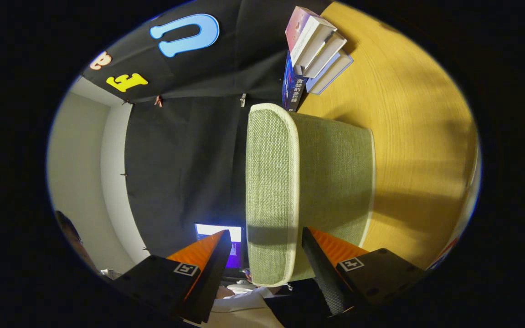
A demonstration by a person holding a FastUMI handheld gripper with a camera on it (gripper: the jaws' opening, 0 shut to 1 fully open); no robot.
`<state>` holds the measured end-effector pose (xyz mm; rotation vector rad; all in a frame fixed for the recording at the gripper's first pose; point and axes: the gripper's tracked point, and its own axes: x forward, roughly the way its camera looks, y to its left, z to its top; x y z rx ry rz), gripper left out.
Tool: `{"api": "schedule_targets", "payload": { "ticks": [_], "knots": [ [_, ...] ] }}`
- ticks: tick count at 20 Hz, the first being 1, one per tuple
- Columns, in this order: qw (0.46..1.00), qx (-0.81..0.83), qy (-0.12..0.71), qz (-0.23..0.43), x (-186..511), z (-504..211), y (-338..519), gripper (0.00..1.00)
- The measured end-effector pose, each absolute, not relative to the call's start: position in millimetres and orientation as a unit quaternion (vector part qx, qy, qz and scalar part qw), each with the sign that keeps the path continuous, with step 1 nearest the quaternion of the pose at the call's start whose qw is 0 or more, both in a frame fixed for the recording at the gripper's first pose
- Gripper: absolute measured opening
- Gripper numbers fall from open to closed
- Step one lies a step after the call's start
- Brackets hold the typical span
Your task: Open the storage box then place both shoes into the box .Put the left shoe in first, then the right shoe, with the right side of both shoes facing outward in a uniform manner.
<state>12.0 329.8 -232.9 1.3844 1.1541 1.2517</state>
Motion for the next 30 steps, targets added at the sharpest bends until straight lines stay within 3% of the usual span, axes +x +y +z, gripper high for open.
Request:
{"api": "schedule_targets", "payload": {
  "ticks": [2,3,8,10,19,30],
  "knots": [
    [0.441,0.575,0.466,0.508,14.3,-236.6,328.6,0.74],
    [0.438,0.577,0.465,0.509,12.0,-236.7,326.8,0.74],
    [0.46,0.587,0.436,0.504,24.7,-234.0,308.8,0.15],
    [0.479,0.586,0.426,0.496,28.0,-226.3,308.0,0.07],
    [0.527,0.573,0.375,0.503,19.8,-107.7,320.6,0.05],
    [0.607,0.489,0.366,0.509,8.9,-2.3,459.4,0.07]
  ]
}}
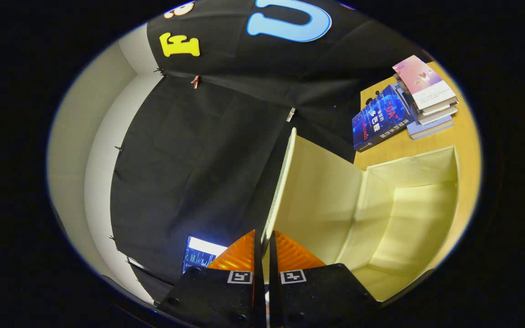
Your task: Open the storage box then place both shoes into the box .Put the left shoe in first, then the right shoe, with the right side of both shoes facing outward in a uniform manner.
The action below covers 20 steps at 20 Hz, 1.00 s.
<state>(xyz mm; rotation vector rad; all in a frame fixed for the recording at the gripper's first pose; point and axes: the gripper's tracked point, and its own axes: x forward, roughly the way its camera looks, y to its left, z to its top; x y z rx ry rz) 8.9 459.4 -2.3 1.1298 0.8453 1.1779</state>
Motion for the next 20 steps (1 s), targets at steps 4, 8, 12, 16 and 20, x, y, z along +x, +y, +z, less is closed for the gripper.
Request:
{"api": "schedule_targets", "payload": {
  "ticks": [4,8,12,16,20],
  "knots": [
    [0.615,0.466,0.383,0.508,-1.7,4.3,512.3,0.07],
    [0.62,0.45,0.405,0.499,-9.7,-3.3,555.3,0.07],
    [0.637,0.403,0.419,0.506,-25.4,-20.4,573.1,0.26],
    [0.639,0.382,0.427,0.514,-42.6,-31.4,573.8,0.61],
    [0.673,0.342,0.415,0.507,-40.6,-47.5,545.9,0.9]
  ]
}}
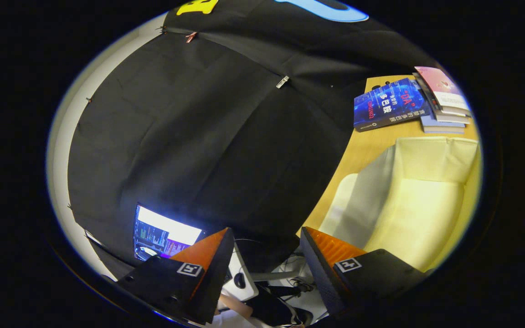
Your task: Open the storage box then place both shoes into the box .Put the left shoe in first, then the right shoe, with the right side of both shoes facing outward in a uniform manner.
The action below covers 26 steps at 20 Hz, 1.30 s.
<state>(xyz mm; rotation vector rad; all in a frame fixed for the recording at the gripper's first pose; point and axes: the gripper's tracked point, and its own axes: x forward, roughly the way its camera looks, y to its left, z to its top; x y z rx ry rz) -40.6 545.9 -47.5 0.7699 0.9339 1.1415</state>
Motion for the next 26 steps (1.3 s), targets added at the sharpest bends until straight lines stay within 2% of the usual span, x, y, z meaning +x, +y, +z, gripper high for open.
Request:
{"api": "schedule_targets", "payload": {
  "ticks": [8,12,17,21,24,26],
  "knots": [
    [0.728,0.335,0.399,0.446,-14.3,-66.3,421.6,0.93],
    [0.788,0.301,0.379,0.38,8.1,-100.7,332.6,0.93],
    [0.849,0.241,0.389,0.263,29.8,-182.8,217.6,0.92],
    [0.852,0.223,0.434,0.189,24.8,-249.8,156.7,0.91],
    [0.847,0.185,0.473,0.159,6.9,-297.9,126.3,0.87],
    [0.838,0.159,0.498,0.156,-5.1,-325.6,117.7,0.8]
  ]
}}
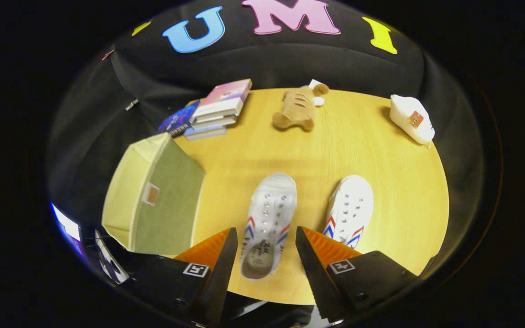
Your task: Open the storage box then place both shoes into the box .Put the left shoe in first, then the right shoe, with the right side of both shoes facing outward in a uniform manner.
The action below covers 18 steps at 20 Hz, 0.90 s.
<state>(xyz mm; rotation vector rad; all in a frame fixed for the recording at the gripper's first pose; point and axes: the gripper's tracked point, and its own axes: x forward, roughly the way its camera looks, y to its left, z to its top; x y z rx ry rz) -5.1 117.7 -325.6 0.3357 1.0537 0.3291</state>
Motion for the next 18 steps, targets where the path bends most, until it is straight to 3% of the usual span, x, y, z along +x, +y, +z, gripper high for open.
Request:
{"api": "schedule_targets", "payload": {
  "ticks": [11,12,13,18],
  "knots": [
    [0.779,0.17,0.584,0.153,4.2,-417.5,141.8,0.69],
    [0.772,0.166,0.593,0.157,2.6,-421.8,145.5,0.58],
    [0.762,0.167,0.603,0.166,0.5,-424.1,150.2,0.56],
    [0.725,0.25,0.63,0.121,0.7,-419.9,144.3,0.07]
  ]
}}
